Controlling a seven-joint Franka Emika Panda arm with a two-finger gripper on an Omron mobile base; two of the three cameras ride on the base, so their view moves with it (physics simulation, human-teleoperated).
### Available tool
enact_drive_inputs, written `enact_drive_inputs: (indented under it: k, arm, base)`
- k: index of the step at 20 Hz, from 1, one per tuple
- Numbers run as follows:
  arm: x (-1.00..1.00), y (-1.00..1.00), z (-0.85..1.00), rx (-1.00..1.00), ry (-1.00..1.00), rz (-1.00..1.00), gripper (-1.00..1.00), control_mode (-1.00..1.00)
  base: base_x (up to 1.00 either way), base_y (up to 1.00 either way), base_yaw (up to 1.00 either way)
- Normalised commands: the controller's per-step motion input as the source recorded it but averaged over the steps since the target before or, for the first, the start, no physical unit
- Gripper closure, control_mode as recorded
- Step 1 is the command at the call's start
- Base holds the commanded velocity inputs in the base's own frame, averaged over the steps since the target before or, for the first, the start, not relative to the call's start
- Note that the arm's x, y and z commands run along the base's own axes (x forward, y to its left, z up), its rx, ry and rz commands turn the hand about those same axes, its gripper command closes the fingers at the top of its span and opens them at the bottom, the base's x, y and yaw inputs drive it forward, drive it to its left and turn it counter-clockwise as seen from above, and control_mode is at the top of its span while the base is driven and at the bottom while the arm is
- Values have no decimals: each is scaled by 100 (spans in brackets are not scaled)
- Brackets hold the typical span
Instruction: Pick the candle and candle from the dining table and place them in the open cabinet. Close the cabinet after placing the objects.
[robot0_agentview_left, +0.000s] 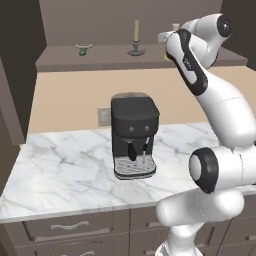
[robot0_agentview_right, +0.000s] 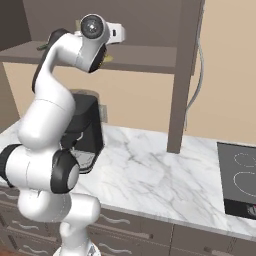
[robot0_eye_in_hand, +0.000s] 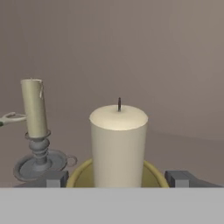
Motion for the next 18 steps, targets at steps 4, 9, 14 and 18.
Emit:
enact_drive_inputs:
  k: [4, 9, 14, 18]
  arm:
    - [40, 0, -14, 1, 0, 0, 100, -100]
    - [41, 0, -18, 0, 0, 0, 100, -100]
    - [41, 0, -17, 0, -3, 0, 100, -100]
    - [40, 0, -19, 0, -6, 0, 100, -100]
  base:
    - [0, 0, 0]
    - [0, 0, 0]
    - [0, 0, 0]
    - [0, 0, 0]
